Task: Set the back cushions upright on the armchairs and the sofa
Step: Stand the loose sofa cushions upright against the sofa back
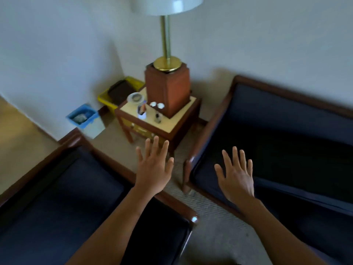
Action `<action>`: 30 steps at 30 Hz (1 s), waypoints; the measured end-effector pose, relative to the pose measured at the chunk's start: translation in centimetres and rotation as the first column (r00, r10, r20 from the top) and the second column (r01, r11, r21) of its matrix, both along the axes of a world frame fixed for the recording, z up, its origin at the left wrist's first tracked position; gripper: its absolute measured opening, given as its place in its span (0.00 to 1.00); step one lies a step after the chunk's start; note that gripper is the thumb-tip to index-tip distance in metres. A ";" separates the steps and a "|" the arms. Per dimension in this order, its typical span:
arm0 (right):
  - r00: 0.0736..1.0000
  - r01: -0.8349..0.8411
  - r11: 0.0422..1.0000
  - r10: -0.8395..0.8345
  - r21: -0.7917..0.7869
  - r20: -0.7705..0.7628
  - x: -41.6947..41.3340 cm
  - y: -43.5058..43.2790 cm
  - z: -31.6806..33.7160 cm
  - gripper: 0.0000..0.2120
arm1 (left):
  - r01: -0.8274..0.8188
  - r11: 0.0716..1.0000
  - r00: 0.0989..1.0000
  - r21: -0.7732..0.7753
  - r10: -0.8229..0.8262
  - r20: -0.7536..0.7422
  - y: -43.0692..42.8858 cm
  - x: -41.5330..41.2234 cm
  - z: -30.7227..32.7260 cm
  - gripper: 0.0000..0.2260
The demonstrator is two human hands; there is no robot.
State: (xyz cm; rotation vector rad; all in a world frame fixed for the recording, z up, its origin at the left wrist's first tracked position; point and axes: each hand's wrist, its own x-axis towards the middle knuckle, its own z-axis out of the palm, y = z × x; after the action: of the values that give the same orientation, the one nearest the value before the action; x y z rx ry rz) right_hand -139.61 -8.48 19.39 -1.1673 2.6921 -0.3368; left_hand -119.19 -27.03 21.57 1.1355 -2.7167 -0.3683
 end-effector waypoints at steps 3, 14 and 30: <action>0.995 0.101 0.995 -0.101 -0.004 0.003 -5.4 5.8 0.4 0.31 | 0.088 0.996 0.996 -0.006 -0.088 -0.030 3.7 -7.4 1.1 0.28; 0.920 0.391 0.920 -0.391 0.031 0.002 -23.9 23.4 0.4 0.31 | 0.315 0.949 0.948 0.002 -0.314 -0.042 15.7 -31.2 1.6 0.27; 0.643 0.753 0.657 -0.747 0.038 0.167 -47.5 27.9 -5.5 0.26 | 0.289 0.879 0.954 0.380 -0.299 -0.035 16.4 -59.0 -8.5 0.24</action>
State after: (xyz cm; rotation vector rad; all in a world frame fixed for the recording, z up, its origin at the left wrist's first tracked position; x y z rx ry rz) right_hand -187.15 19.46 13.93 0.0790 2.8707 -0.5609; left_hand -178.15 -10.66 13.03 0.7937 -2.9233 -0.9707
